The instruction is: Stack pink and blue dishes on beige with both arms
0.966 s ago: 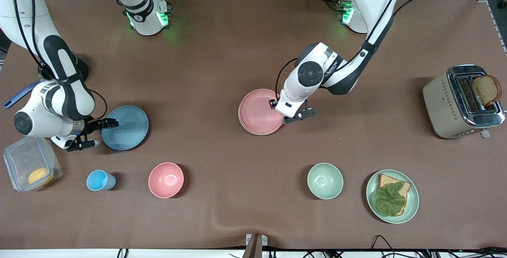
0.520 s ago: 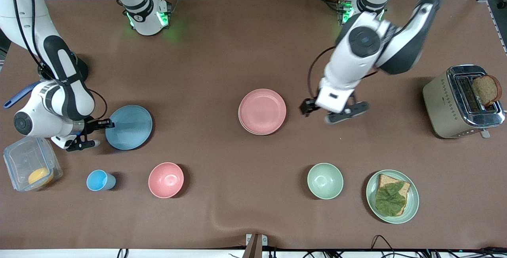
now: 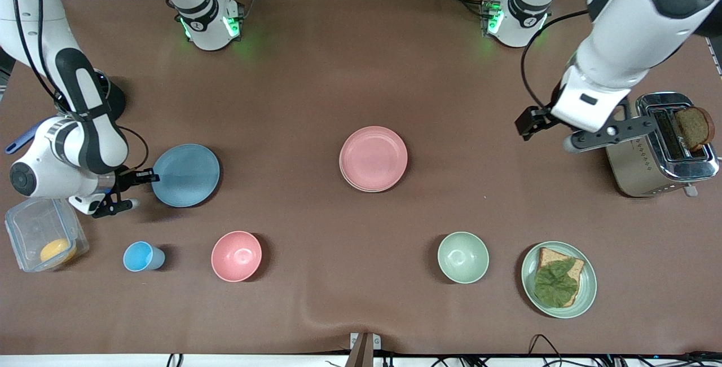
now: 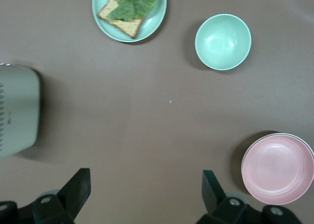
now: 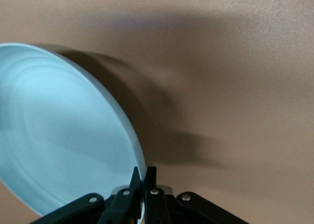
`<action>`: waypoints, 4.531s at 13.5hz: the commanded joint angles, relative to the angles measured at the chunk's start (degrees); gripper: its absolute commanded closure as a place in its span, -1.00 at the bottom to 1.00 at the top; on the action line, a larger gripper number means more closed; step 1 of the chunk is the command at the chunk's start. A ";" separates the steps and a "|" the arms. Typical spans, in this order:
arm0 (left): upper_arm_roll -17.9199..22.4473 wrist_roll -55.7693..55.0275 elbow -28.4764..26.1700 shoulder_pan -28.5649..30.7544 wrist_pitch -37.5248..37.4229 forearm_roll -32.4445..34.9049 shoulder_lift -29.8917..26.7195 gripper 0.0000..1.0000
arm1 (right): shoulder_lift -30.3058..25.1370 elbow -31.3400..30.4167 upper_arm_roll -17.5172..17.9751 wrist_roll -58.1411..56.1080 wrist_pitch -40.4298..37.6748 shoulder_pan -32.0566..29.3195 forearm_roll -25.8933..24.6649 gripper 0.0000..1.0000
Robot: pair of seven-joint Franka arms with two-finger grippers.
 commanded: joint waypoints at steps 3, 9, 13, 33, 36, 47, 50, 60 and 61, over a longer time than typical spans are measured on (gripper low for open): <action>9.95 11.35 2.20 -3.86 -3.60 -1.83 -2.50 -1.00 | -1.22 1.60 0.78 -1.62 -5.43 -2.00 3.23 1.00; 15.01 18.66 2.28 -4.25 -5.10 -5.60 -4.00 -1.00 | -1.23 11.88 0.69 0.38 -21.95 0.26 10.46 1.00; 16.58 19.89 2.20 -4.07 -5.99 -7.81 -4.26 -1.00 | -1.49 13.46 0.78 5.23 -23.81 5.18 16.68 1.00; 17.03 24.38 2.02 -2.75 -8.36 -7.99 -4.88 -1.00 | -0.35 6.44 0.60 51.35 5.17 41.57 29.09 1.00; 17.03 24.73 2.02 -2.75 -8.45 -7.99 -4.88 -1.00 | 0.09 5.03 0.60 55.76 10.63 45.88 29.09 1.00; 17.03 24.99 2.02 -2.84 -8.45 -7.99 -4.70 -1.00 | -1.67 1.25 0.60 58.40 10.91 48.08 29.09 1.00; 17.11 24.99 2.02 -2.84 -8.45 -7.99 -4.70 -1.00 | -1.40 1.25 0.60 59.19 12.83 49.31 29.09 1.00; 17.12 24.99 2.02 -2.84 -8.45 -7.99 -4.70 -1.00 | -4.64 2.74 -0.45 58.58 5.93 46.79 28.48 -1.00; 17.12 24.99 2.02 -2.84 -8.45 -7.99 -4.79 -1.00 | -5.70 3.53 -0.63 57.97 2.16 44.42 27.96 -1.00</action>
